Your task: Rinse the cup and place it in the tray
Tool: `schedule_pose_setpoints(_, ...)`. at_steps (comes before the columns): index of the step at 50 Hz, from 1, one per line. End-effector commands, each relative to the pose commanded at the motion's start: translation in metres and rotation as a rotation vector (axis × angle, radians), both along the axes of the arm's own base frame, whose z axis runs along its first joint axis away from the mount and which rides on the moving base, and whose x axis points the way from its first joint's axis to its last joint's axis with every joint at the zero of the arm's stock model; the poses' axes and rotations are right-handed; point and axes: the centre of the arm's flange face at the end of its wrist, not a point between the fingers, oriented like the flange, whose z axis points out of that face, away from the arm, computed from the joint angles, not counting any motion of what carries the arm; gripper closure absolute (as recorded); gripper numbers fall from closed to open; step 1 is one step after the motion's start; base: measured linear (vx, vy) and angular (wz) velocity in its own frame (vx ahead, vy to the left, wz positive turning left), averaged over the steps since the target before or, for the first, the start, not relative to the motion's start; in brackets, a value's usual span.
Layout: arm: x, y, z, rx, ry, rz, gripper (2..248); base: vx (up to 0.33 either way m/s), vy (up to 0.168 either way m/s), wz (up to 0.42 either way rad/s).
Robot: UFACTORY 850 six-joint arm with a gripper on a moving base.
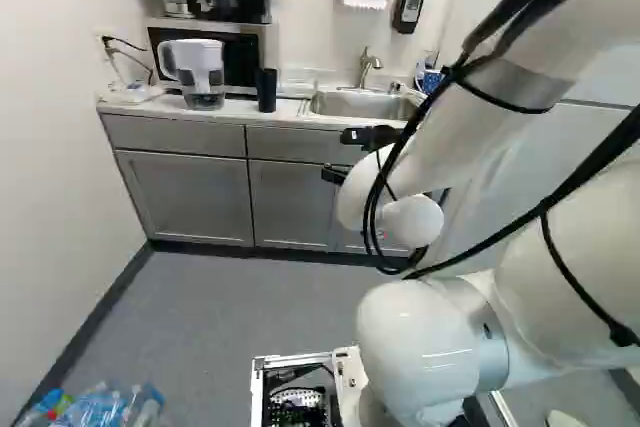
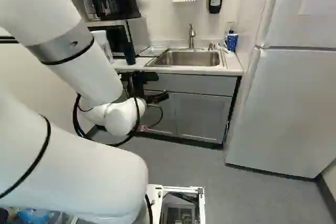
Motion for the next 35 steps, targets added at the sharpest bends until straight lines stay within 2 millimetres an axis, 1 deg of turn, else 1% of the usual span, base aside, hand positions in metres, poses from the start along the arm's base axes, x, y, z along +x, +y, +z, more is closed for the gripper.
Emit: schedule_pose_setpoints(35, 0.0, 0.0, 0.0, 0.0, 0.0, 0.0, 3, 0.0, 0.0, 0.0)
